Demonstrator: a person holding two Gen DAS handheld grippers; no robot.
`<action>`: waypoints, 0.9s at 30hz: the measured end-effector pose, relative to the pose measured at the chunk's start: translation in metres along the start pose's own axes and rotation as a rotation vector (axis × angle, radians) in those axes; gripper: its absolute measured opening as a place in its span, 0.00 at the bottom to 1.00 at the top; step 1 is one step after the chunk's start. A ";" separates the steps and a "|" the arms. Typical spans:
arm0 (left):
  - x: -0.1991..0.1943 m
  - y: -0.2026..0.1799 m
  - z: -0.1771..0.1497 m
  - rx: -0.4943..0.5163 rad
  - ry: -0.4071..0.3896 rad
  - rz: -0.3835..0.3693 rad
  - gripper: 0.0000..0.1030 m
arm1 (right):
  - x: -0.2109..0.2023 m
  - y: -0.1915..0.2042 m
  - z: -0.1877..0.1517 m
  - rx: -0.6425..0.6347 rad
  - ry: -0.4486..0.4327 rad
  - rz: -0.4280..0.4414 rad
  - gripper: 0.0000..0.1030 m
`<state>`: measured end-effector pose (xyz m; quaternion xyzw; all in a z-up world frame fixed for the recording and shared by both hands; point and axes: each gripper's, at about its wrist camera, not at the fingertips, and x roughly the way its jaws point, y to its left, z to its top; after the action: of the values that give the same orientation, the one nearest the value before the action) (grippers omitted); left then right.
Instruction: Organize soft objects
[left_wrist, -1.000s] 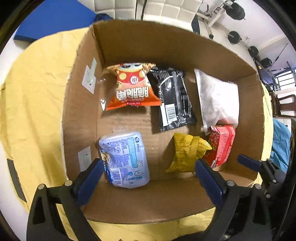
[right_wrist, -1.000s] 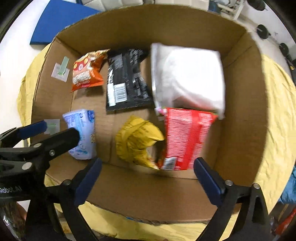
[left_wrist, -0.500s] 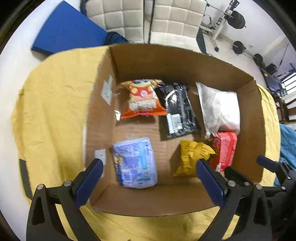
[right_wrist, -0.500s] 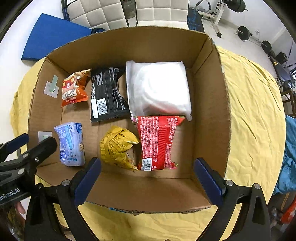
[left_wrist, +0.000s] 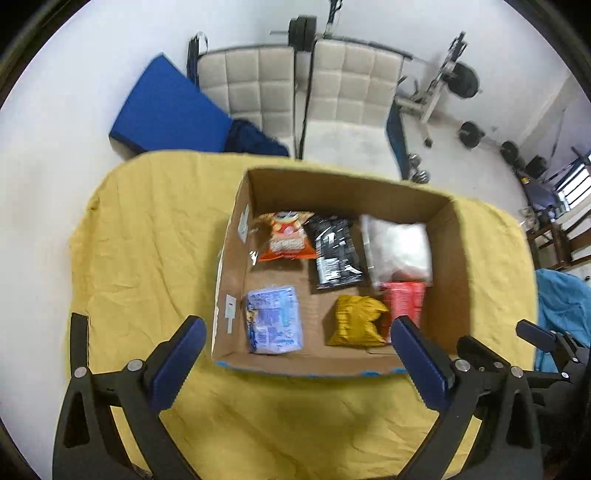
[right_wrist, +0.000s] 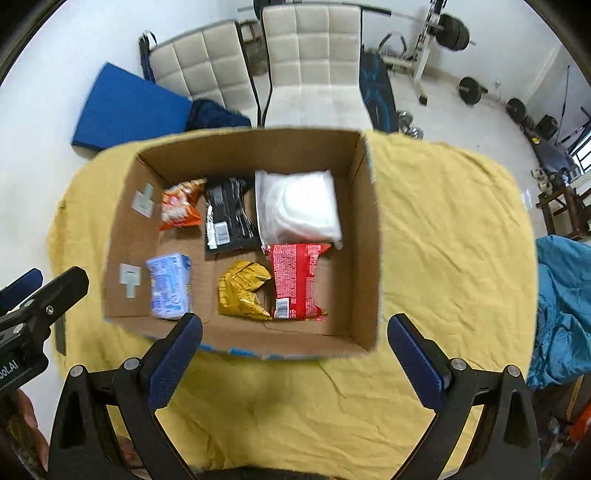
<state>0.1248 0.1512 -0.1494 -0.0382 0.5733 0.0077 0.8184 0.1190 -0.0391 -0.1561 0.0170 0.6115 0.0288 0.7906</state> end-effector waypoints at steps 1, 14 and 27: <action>-0.011 -0.002 -0.002 0.001 -0.013 -0.006 1.00 | -0.013 -0.001 -0.003 0.001 -0.013 0.011 0.99; -0.138 -0.019 -0.031 0.023 -0.199 0.030 1.00 | -0.150 -0.008 -0.040 -0.010 -0.172 0.007 1.00; -0.192 -0.026 -0.053 0.041 -0.252 0.029 1.00 | -0.214 -0.013 -0.065 -0.020 -0.249 0.025 1.00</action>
<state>0.0110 0.1275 0.0142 -0.0120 0.4663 0.0126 0.8844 0.0030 -0.0667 0.0332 0.0199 0.5079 0.0426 0.8601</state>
